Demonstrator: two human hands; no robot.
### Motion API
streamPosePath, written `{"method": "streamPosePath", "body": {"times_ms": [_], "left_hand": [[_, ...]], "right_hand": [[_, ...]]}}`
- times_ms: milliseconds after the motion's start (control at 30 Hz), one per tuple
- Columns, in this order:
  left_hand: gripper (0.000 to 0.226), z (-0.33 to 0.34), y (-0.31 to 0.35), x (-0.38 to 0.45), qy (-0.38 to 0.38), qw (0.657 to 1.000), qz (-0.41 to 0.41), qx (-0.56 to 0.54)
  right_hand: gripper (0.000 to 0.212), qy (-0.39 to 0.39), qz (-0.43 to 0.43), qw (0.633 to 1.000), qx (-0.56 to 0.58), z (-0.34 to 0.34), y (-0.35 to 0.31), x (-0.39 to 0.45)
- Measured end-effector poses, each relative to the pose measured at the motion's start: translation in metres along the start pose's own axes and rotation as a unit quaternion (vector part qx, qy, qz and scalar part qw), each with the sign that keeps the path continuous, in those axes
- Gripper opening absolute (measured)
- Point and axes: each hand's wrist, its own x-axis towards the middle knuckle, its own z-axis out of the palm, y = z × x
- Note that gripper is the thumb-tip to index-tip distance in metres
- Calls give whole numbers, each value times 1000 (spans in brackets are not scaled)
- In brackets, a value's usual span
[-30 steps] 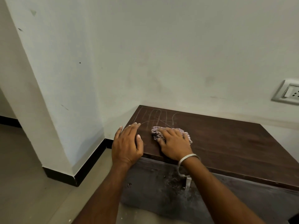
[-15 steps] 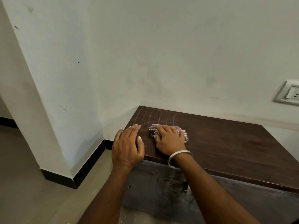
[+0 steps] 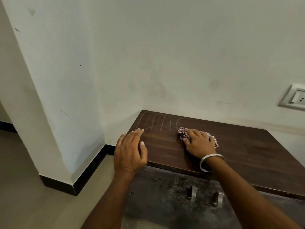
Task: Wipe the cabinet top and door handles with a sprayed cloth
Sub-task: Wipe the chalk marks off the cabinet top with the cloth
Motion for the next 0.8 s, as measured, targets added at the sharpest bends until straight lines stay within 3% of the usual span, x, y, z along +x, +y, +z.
{"method": "streamPosePath", "body": {"times_ms": [133,300,433,800], "left_hand": [[47,1,0,0,0,1000,-2,3],[46,0,0,0,-4,1000,-5,8],[47,0,0,1,-1,1000,-4,0],[48,0,1,0,1,1000,-9,-3]], "right_hand": [[47,10,-14,1000,5,7,-21,8],[48,-1,-90,996,26,20,-76,16],[49,-6,-105,994,26,21,-77,21],[48,12,3,1000,3,9,-12,39]]}}
